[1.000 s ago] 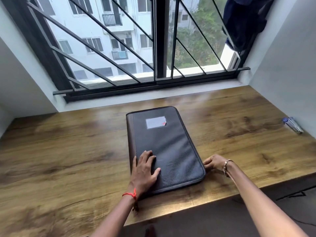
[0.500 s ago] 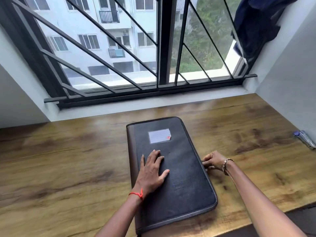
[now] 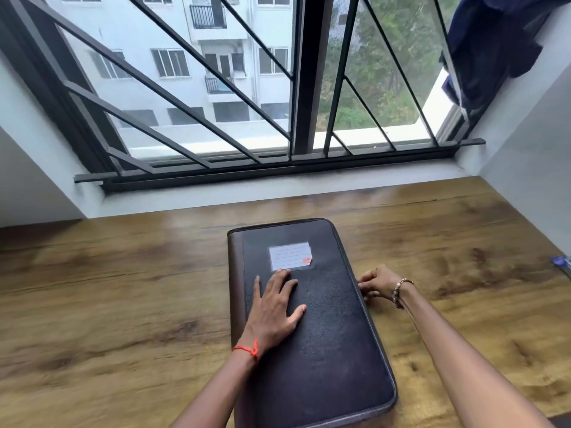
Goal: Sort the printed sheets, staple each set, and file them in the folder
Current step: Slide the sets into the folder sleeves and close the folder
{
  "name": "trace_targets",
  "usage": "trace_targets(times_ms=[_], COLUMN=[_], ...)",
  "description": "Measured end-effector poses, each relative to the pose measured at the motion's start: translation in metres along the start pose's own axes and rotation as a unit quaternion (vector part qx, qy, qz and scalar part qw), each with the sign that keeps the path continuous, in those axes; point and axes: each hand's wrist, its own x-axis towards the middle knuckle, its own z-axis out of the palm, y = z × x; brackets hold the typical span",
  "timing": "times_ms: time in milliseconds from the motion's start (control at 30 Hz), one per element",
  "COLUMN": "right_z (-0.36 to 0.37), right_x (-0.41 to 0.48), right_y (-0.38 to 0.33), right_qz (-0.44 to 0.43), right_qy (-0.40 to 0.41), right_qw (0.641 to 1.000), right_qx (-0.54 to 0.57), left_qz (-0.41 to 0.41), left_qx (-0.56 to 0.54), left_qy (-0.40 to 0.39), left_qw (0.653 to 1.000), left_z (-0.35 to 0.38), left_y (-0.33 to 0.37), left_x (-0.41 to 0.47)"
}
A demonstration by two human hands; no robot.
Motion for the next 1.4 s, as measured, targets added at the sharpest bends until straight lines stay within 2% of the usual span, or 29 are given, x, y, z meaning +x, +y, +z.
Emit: trace_targets(times_ms=[600,967,1167,1400], right_z=[-0.016,-0.022,-0.026,-0.030], right_x=[0.051,0.083,0.098,0.123], right_y=[-0.039,-0.063,-0.076,-0.092], right_qz=[-0.032,-0.038,-0.040,-0.040], right_qy=[-0.057,-0.058,-0.086,-0.079], right_qw=[0.998,0.997,0.995,0.996], right_qx=[0.026,0.040,0.029,-0.001], left_qz=[-0.040,-0.048,-0.057,-0.056], left_qx=[0.000,0.002,-0.008,-0.001], left_qy=[0.031,0.044,0.054,0.053], left_qw=[0.999,0.998,0.997,0.997], left_z=[-0.001,-0.001,-0.003,-0.002], left_y=[-0.001,-0.005,-0.005,-0.015], left_x=[0.047,0.075,0.087,0.097])
